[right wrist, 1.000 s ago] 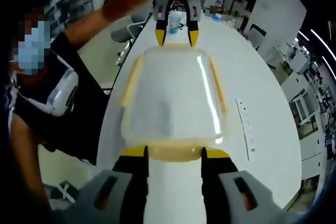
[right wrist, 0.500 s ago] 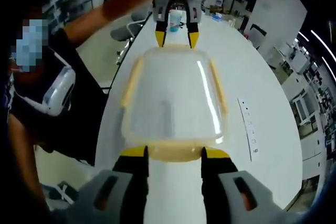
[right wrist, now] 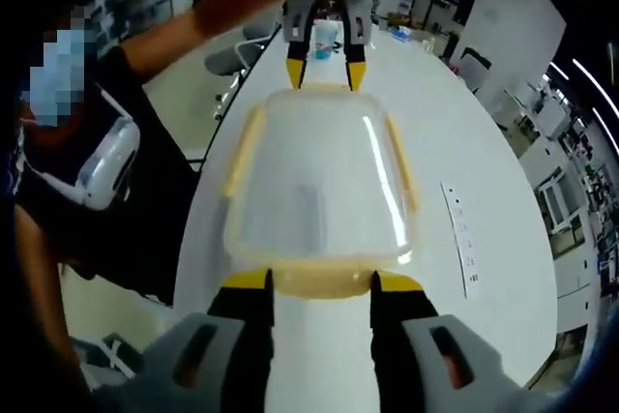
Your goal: Snap each plastic latch of the storage box into its locked position after aligning the lid with the box until every specified latch is closed and the lid sits flush.
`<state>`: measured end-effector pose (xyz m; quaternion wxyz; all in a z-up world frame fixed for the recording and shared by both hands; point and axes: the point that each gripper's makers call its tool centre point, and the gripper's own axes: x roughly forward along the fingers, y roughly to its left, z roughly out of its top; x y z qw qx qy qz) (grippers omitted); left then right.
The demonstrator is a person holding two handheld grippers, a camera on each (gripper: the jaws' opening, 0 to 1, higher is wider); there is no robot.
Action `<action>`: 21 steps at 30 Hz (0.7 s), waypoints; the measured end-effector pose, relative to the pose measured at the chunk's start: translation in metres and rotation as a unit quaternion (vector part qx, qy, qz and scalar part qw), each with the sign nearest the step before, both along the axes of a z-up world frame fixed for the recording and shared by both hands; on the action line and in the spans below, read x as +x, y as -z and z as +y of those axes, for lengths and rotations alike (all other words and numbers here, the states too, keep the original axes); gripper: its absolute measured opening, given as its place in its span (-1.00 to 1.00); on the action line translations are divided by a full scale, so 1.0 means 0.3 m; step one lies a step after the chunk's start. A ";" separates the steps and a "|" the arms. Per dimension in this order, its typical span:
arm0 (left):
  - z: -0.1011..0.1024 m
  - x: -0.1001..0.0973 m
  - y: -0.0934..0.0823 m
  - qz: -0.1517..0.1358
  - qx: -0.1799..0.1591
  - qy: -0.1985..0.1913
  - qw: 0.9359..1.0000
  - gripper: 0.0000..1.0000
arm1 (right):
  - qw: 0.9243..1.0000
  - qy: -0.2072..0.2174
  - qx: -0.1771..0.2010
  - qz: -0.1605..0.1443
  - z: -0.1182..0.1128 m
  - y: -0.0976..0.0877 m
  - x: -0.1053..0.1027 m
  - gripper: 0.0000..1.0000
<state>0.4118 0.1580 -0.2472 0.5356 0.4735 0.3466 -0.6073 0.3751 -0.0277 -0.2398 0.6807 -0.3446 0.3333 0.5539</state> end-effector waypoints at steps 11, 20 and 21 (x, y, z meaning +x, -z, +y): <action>0.001 -0.018 0.025 0.002 -0.007 0.001 1.000 -0.29 | 1.000 -0.002 0.003 -0.006 -0.007 0.024 -0.013 -0.30; -0.004 -0.022 0.031 0.003 -0.010 -0.004 1.000 -0.28 | 1.000 -0.003 0.007 -0.007 -0.009 0.026 -0.022 -0.30; -0.002 -0.022 0.031 0.002 -0.010 -0.003 1.000 -0.27 | 1.000 -0.002 0.009 -0.007 -0.008 0.027 -0.023 -0.30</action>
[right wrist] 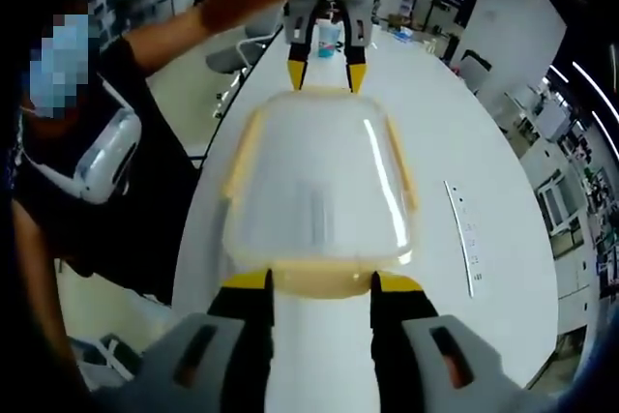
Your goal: Snap each plastic latch of the storage box into its locked position after aligning the lid with the box until every specified latch is closed and the lid sits flush.
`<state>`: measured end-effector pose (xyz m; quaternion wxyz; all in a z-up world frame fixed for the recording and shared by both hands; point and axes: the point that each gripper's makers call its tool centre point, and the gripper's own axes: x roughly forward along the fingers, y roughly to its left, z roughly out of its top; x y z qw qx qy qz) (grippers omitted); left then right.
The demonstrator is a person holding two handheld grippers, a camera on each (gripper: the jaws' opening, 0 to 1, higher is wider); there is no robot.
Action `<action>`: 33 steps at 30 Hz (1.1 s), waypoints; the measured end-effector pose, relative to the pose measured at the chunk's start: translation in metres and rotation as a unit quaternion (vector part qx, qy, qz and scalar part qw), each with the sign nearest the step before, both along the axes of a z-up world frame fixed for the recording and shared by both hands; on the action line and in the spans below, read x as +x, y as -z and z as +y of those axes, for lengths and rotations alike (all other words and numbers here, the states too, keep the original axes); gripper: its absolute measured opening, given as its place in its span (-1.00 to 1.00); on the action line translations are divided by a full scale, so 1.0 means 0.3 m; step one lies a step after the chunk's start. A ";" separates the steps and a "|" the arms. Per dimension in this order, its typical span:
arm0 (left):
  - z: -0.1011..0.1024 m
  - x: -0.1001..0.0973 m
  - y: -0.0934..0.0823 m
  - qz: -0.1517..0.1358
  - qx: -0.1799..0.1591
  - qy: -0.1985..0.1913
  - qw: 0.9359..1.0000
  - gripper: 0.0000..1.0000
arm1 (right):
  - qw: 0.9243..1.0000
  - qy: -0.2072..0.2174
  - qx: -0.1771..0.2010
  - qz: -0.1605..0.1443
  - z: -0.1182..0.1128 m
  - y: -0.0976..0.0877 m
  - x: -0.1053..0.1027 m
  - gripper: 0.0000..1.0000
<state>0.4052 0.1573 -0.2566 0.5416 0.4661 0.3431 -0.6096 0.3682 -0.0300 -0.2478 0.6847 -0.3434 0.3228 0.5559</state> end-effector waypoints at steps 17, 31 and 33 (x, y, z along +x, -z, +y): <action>0.007 -0.023 0.050 0.010 0.000 -0.002 1.000 -0.27 | 1.000 -0.005 0.005 0.012 0.005 0.065 -0.014 -0.30; -0.002 -0.027 0.101 0.018 -0.014 0.001 1.000 -0.28 | 1.000 -0.005 0.005 0.026 -0.001 0.132 -0.016 -0.30; -0.003 -0.031 0.105 0.020 -0.016 0.001 1.000 -0.28 | 1.000 -0.007 0.006 0.028 -0.002 0.138 -0.022 -0.30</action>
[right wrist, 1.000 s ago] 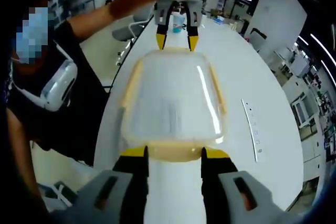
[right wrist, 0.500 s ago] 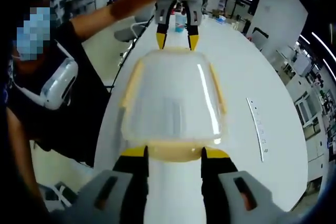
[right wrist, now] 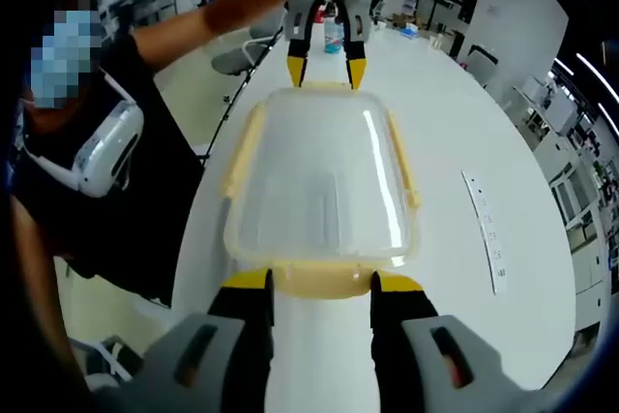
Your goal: Snap each plastic latch of the storage box into its locked position after aligning the lid with the box until every specified latch is closed and the lid sits flush.
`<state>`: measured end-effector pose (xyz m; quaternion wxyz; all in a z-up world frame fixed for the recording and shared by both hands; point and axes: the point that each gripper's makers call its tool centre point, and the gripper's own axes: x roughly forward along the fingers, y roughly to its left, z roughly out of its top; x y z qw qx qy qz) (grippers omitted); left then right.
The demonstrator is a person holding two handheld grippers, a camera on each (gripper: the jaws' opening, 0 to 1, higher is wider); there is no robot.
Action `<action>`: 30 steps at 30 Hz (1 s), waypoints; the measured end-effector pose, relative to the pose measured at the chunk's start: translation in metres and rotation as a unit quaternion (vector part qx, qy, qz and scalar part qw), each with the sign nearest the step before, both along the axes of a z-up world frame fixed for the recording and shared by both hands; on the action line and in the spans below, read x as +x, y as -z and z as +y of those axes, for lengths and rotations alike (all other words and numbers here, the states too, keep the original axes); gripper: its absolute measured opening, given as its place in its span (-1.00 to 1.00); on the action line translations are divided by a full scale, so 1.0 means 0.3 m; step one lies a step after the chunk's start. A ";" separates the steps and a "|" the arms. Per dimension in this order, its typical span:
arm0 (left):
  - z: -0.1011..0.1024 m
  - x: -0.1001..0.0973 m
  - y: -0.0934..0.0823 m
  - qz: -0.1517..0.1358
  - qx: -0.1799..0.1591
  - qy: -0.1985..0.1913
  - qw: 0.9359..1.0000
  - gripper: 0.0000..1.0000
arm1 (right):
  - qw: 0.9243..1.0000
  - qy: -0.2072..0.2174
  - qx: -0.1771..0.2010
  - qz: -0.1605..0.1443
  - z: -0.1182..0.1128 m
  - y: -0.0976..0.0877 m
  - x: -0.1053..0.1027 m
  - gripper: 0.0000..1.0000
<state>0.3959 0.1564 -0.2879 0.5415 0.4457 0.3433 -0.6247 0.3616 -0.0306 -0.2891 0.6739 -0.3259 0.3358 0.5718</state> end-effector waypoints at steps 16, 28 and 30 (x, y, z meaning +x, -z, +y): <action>0.006 -0.022 0.065 0.006 0.001 -0.002 1.000 -0.28 | 1.000 -0.007 -0.004 0.007 0.010 0.056 -0.013 -0.30; 0.010 -0.029 0.093 0.008 -0.009 -0.002 1.000 -0.28 | 1.000 -0.009 -0.006 0.010 0.008 0.094 -0.021 -0.30; 0.012 -0.030 0.101 0.009 -0.012 -0.002 1.000 -0.28 | 1.000 -0.009 -0.003 0.010 0.011 0.099 -0.026 -0.30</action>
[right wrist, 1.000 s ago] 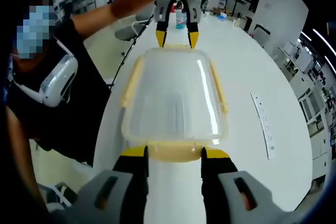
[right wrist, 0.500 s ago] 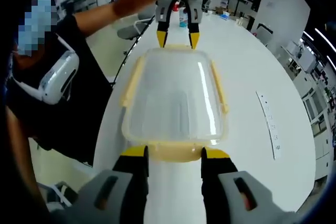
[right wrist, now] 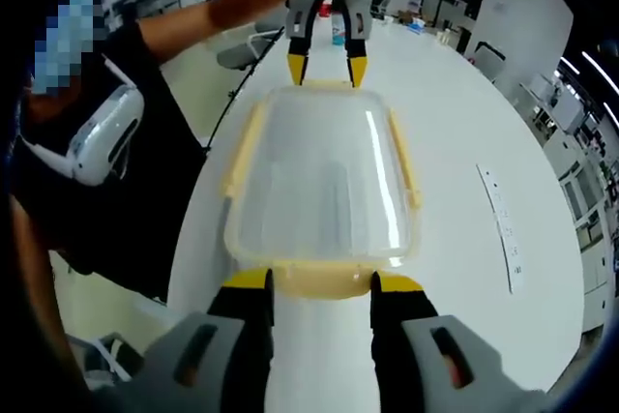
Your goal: Snap each plastic latch of the storage box into its locked position after aligning the lid with the box until every specified latch is closed and the lid sits flush.
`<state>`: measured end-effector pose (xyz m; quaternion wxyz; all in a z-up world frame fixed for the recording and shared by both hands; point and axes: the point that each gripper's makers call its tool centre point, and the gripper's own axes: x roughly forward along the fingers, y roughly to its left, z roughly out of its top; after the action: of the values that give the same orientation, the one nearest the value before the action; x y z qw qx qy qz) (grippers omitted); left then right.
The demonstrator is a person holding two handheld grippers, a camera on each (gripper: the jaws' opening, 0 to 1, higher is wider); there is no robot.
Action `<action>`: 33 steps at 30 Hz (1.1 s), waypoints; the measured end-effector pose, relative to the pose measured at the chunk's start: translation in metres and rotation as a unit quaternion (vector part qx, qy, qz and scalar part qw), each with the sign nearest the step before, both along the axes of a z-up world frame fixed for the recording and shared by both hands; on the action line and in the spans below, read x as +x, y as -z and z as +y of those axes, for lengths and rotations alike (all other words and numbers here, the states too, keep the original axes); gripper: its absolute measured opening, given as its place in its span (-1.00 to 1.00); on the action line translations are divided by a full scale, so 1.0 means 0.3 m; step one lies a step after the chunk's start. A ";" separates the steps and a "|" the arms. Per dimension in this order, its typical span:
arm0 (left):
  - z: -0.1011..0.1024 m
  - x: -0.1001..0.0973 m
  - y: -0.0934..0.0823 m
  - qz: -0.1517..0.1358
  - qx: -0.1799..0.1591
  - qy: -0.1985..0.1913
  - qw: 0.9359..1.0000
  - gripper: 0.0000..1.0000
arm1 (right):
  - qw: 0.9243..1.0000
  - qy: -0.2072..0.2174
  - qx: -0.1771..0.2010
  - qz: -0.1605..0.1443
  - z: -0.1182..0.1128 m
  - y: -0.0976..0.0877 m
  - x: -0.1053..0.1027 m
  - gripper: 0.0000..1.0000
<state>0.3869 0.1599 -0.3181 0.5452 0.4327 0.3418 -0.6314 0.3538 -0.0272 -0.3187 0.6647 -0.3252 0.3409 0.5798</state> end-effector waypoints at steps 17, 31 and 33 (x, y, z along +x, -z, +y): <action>0.015 -0.015 0.047 0.004 -0.009 -0.001 1.000 -0.28 | 1.000 -0.002 -0.012 0.001 0.017 0.054 -0.010 -0.30; 0.024 -0.025 0.101 0.016 -0.006 0.000 1.000 -0.27 | 1.000 -0.002 -0.016 0.007 0.022 0.106 -0.027 -0.30; 0.025 -0.023 0.103 0.017 -0.008 0.000 1.000 -0.27 | 1.000 -0.001 -0.015 0.007 0.022 0.110 -0.028 -0.30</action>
<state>0.3798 0.1673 -0.3491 0.5427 0.4180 0.3462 -0.6411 0.3454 -0.0207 -0.3517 0.6564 -0.3318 0.3540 0.5776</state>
